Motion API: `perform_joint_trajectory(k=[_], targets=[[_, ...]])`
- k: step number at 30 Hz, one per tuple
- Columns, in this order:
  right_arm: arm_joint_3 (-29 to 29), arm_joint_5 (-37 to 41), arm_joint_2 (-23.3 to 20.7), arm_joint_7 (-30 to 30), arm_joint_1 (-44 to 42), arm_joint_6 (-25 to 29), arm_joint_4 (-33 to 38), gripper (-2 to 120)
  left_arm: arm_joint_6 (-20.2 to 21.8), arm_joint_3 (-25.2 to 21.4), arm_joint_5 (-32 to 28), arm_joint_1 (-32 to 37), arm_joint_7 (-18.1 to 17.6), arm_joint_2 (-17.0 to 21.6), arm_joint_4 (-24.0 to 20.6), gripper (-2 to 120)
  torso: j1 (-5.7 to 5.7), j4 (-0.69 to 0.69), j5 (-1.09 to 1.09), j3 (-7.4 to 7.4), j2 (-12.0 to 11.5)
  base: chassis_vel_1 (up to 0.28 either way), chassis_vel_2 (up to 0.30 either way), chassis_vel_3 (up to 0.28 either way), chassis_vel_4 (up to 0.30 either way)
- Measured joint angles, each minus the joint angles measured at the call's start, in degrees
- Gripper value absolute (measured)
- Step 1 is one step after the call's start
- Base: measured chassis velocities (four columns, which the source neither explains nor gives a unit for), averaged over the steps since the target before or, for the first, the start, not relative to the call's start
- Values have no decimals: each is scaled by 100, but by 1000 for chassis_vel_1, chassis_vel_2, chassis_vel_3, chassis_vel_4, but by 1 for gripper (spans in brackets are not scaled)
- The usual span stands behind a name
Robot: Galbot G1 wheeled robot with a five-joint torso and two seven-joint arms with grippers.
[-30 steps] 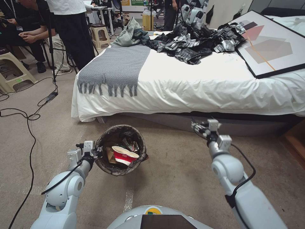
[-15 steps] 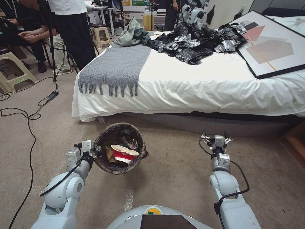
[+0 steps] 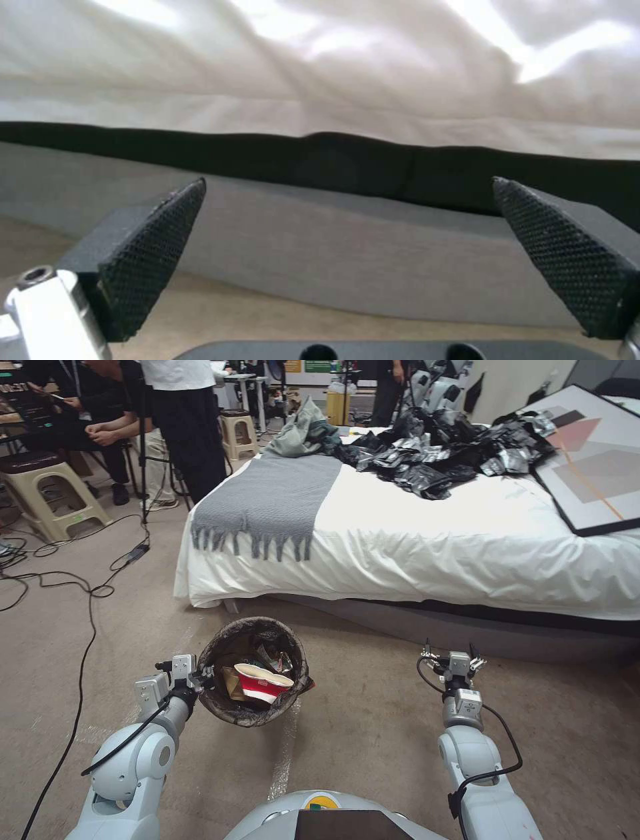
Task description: Pick up the trash bin, then pick up the garbage from the floor and place it into the trash bin.
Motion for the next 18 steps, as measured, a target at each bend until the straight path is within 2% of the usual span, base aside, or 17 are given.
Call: perform_joint_trajectory(k=[18], targets=[[-7, -66, 38, -44, -41, 2, -22, 100, 2, -11, 20, 9, 9, 3, 18, 0, 0, 0, 0, 0, 0, 112, 109, 115, 111]])
